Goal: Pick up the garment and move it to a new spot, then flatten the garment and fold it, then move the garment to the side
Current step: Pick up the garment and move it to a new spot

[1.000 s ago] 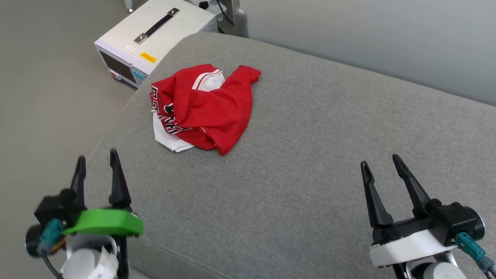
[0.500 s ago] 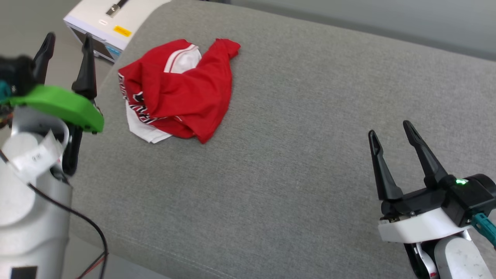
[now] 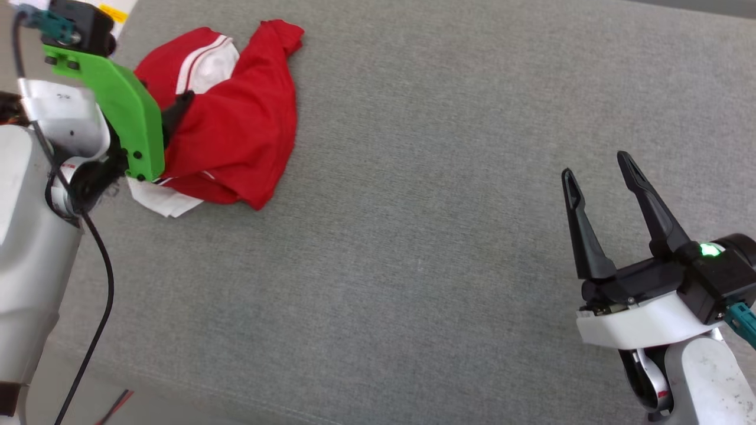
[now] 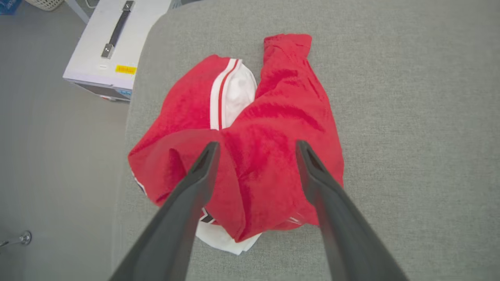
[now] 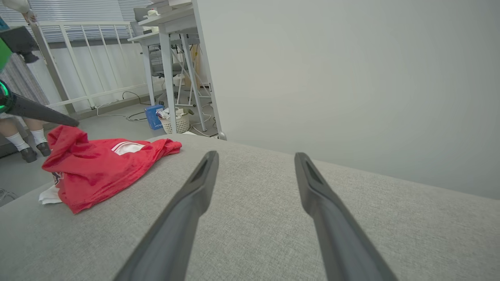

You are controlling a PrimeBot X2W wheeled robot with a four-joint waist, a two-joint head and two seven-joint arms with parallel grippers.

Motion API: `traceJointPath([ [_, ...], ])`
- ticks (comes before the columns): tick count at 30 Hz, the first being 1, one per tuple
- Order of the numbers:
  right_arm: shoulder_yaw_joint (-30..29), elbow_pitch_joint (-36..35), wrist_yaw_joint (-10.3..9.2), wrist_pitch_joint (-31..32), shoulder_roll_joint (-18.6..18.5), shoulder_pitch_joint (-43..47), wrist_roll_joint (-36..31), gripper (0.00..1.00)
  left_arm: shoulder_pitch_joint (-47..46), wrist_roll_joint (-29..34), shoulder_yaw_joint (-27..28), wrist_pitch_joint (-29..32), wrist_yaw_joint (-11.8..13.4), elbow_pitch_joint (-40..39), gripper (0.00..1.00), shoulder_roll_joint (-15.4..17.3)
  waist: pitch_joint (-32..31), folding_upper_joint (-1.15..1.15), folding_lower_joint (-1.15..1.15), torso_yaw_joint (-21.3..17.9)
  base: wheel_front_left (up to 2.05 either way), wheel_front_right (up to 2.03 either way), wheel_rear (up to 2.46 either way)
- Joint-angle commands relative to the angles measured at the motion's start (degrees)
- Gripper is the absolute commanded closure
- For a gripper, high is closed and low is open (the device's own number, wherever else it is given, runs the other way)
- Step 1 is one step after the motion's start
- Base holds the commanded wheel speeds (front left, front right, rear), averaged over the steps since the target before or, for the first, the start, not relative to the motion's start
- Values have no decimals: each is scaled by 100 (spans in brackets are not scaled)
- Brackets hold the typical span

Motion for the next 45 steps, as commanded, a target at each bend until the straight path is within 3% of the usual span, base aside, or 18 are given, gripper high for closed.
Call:
traceJointPath([
  [1, 8, -13, -5, -34, -35, -143, -16, 0, -128, -177, -147, 199, -15, 69, 0, 57, 231, 0, -1, -204, 0, 0, 0],
  [9, 54, 13, -5, -34, -91, -360, -2, 0, -231, -656, -1042, 881, -15, 589, 0, 217, 609, 0, -1, -489, 0, 0, 0],
  [18, 83, 79, -5, -34, -34, -453, 9, 0, 36, -1068, -1826, 931, -15, 1253, 0, 188, 736, 0, -1, -687, 0, 0, 0],
  [19, 74, 90, -5, -34, -28, -440, 10, 0, 32, -1125, -1896, 887, -15, 1272, 28, 190, 724, 0, -1, -687, 0, 0, 0],
  [20, 63, 100, -5, -34, -23, -430, 11, 0, 11, -1149, -1945, 810, -15, 1267, 100, 203, 704, 0, -1, -683, 0, 0, 0],
  [35, -282, 158, -5, -34, 181, -49, 64, 0, -946, -711, -2367, -1477, -15, 391, 100, 577, -324, 0, -1, -731, 0, 0, 0],
  [39, -435, 119, -5, -34, 231, 19, 58, 0, -1096, -437, -2594, -1727, -15, 76, 100, 396, -498, 0, -1, -892, 0, 0, 0],
  [45, -662, 61, -5, -34, 308, 83, 41, 0, -1212, -79, -2964, -2035, -15, -389, 100, -221, -629, 0, -1, -1246, 0, 0, 0],
])
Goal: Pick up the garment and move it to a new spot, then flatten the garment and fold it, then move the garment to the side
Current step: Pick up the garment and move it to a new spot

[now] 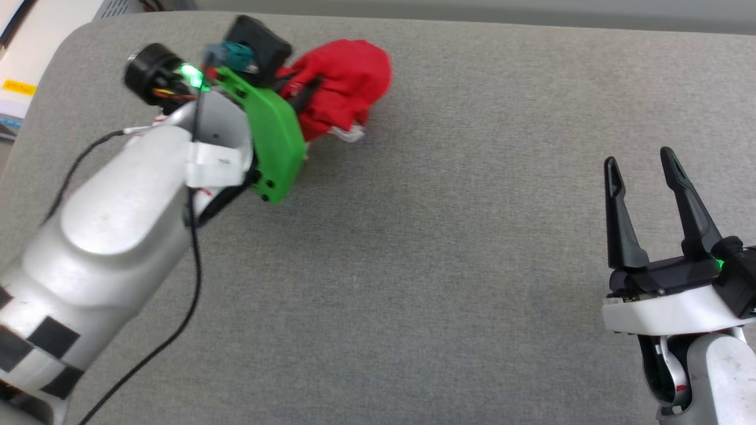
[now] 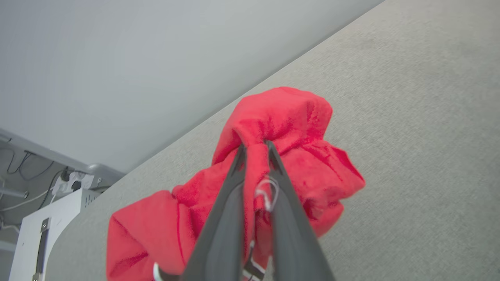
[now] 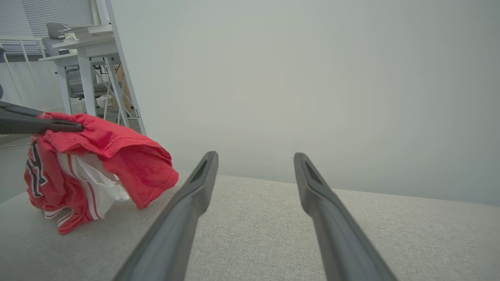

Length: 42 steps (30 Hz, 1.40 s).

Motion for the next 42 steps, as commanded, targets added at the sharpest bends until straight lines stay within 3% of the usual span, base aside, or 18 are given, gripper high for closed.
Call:
traceJointPath([
  [1, -73, -45, -5, -34, 30, 96, -15, 0, -145, 147, -114, -88, -15, -109, 100, -219, -132, 0, 0, -292, 0, 0, 0],
  [9, -577, -169, -5, -34, 172, 206, -115, 0, -78, 336, -1060, -380, -15, -265, 100, -1379, -2, 0, 0, -687, 0, 0, 0],
  [15, -797, -225, -5, -34, 225, 214, -165, 0, 378, 360, -1777, -475, -15, -213, 100, -2032, 148, 0, 0, -806, 0, 0, 0],
  [21, -808, -204, -5, -34, 246, 138, -197, 0, 1319, 684, -1886, -1, -15, -149, 100, -2358, 308, 0, 0, -829, 0, 0, 0],
  [26, -755, -138, -5, -34, 252, 49, -220, 0, 2013, 1191, -1888, 490, -15, -51, 100, -2345, 395, 0, 0, -814, 0, 0, 0],
  [30, -745, -75, -5, -34, 255, 32, -243, 0, 2176, 1222, -1889, 378, -15, 61, 100, -2365, 361, 0, 0, -730, 0, 0, 0],
  [31, -749, -62, -5, -34, 255, 46, -252, 0, 2109, 1171, -1889, 201, -15, 109, 54, -2380, 328, 0, 0, -695, 0, 0, 0],
  [32, -754, -48, -5, -34, 256, 64, -261, 0, 2010, 1134, -1889, -53, -15, 169, 0, -2401, 275, 0, 0, -655, 0, 0, 0],
  [38, -782, 12, -5, -34, 257, 238, -272, 0, 1581, 1055, -1560, -1427, 32, 411, 0, -2570, -147, 0, 0, -452, 0, 0, 0],
  [42, -752, 48, -5, -34, 257, 388, -272, 0, 1541, 1068, -1184, -2055, 352, 352, 0, -2569, -460, 0, 0, -350, 0, 0, 0],
])
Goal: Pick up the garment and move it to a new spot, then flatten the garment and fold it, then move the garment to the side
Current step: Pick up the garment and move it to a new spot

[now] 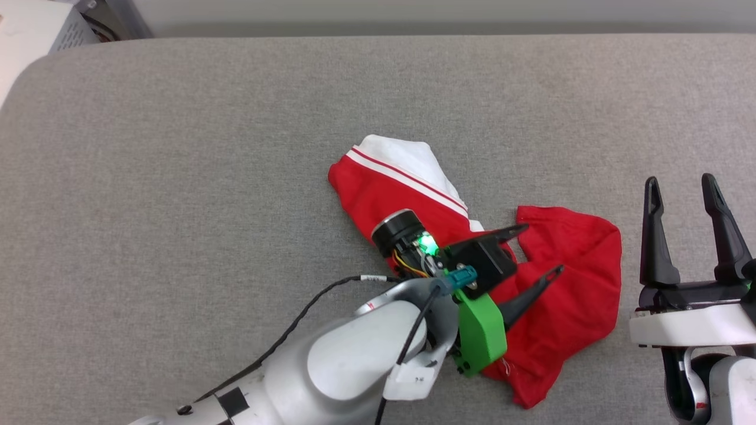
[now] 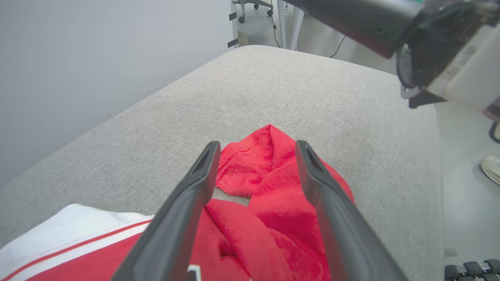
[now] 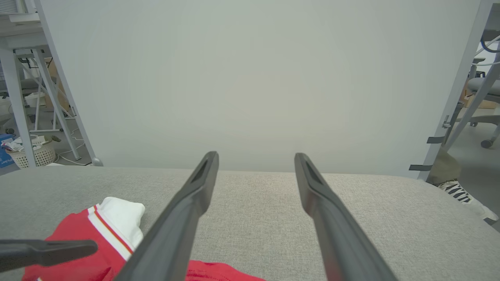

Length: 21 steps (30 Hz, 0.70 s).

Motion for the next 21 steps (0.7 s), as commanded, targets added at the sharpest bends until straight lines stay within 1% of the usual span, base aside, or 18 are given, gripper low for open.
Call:
traceJointPath([
  [1, 15, 18, -5, -35, 7, 104, -18, 0, -58, -6, 120, -180, 156, -30, 0, 40, -346, -1, 0, 180, 0, 0, 0],
  [5, 56, 32, -5, -35, 3, 244, -5, 0, 31, -16, 578, -597, 616, -140, 0, 275, -562, -1, 0, 269, 0, 0, 0],
  [8, 121, 57, -5, -35, -6, 349, 32, 0, 216, -13, 1002, -767, 1016, -236, 0, 557, -689, -1, 0, 320, 0, 0, 0],
  [10, 147, 69, -5, -35, -6, 414, 62, 0, 398, -21, 1281, -815, 1230, -319, 0, 749, -757, -1, 0, 351, 0, 0, 0],
  [13, 167, 80, -5, -35, -6, 493, 113, 0, 701, 24, 1703, -839, 1491, -480, 0, 1025, -837, -1, 0, 389, 0, 0, 0],
  [16, 189, 105, -5, -35, -11, 560, 172, 0, 1157, 160, 2316, -843, 1754, -839, 0, 1265, -905, -1, 0, 413, 0, 0, 0],
  [21, 239, 195, -5, -35, -17, 663, 345, 0, 2062, 434, 3332, -844, 2045, -1321, 0, 1486, -1020, -1, 0, 430, 0, 0, 0],
])
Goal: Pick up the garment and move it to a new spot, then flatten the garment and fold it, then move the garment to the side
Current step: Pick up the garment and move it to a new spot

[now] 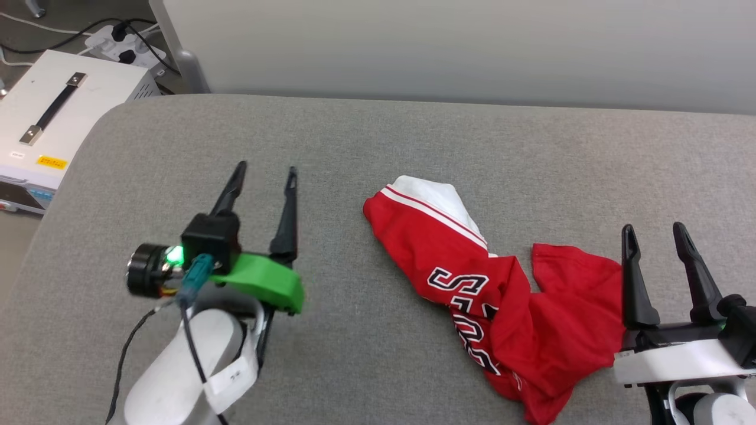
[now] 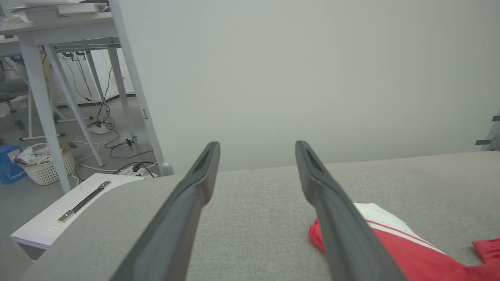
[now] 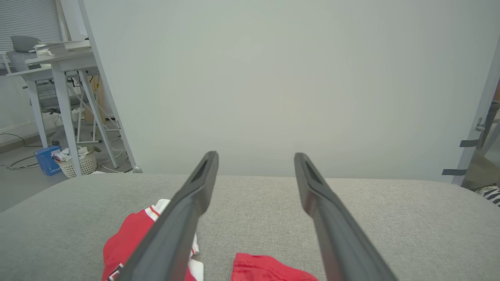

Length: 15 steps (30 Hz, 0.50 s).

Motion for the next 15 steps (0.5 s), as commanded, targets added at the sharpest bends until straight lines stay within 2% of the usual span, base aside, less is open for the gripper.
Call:
traceJointPath([
  [1, 20, 43, -5, -35, -15, 96, 67, 0, 319, 119, 226, -31, 59, -102, 0, 34, -56, 0, 0, 16, 0, 0, 0],
  [6, 110, 159, -5, -35, -24, 168, 228, 0, 1170, 424, 1049, -32, 24, -421, 0, -66, -141, 0, 0, 17, 0, 0, 0],
  [15, 270, 450, -5, -35, -79, 345, 440, 0, 2166, 965, 1995, -32, -575, -607, 0, -578, -240, 0, 0, 2, 0, 0, 0],
])
